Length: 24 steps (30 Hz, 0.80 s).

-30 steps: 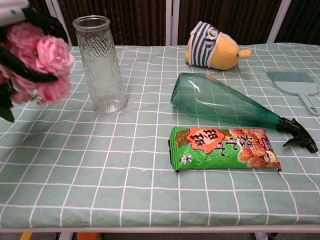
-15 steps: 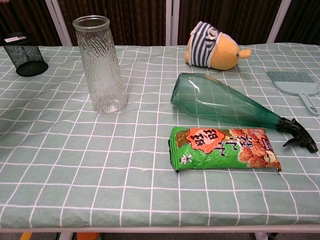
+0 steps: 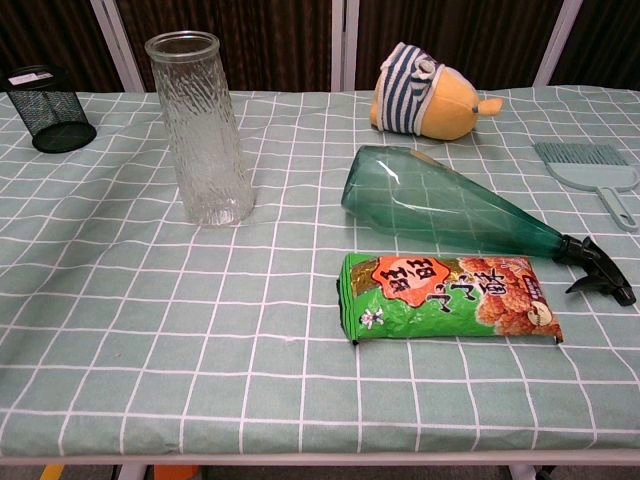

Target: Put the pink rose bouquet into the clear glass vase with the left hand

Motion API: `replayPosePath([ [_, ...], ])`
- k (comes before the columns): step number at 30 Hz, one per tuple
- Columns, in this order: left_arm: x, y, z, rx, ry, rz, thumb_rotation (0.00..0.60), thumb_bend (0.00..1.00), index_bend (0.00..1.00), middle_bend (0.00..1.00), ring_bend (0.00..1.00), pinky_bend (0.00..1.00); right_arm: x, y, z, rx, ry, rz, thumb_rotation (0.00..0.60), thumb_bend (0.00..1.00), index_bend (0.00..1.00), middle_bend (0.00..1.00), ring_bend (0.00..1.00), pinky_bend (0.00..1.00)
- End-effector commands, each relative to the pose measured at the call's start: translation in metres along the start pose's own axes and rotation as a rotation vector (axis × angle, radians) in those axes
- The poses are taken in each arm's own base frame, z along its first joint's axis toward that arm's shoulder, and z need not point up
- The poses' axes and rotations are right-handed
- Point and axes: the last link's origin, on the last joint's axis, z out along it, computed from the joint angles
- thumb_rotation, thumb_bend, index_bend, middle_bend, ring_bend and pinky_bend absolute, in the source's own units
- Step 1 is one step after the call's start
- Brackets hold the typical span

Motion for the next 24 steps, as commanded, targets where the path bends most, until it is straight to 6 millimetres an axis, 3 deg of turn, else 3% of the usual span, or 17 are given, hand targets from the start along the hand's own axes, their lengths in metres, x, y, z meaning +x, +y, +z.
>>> replayPosePath([
  [1,-0.001,0.006,0.002,0.096,0.056,-0.249,0.600,0.18,0.44,0.41,0.46,0.65,-0.001,0.002,0.001,-0.004,-0.005,0.000,0.600,0.22,0.00,0.00,0.00,0.00],
  [5,0.006,0.005,0.008,0.201,0.112,-0.433,0.600,0.19,0.44,0.41,0.46,0.65,-0.002,0.003,0.001,-0.007,-0.013,0.000,0.600,0.22,0.00,0.00,0.00,0.00],
  [13,0.012,0.002,0.014,0.344,0.165,-0.615,0.600,0.19,0.44,0.41,0.46,0.65,-0.005,0.005,0.002,-0.022,-0.017,-0.004,0.600,0.22,0.00,0.00,0.00,0.00],
  [24,-0.007,0.011,0.013,0.450,0.146,-0.809,0.600,0.18,0.44,0.41,0.46,0.65,-0.010,0.007,0.003,-0.034,-0.034,-0.010,0.600,0.23,0.00,0.00,0.00,0.00],
])
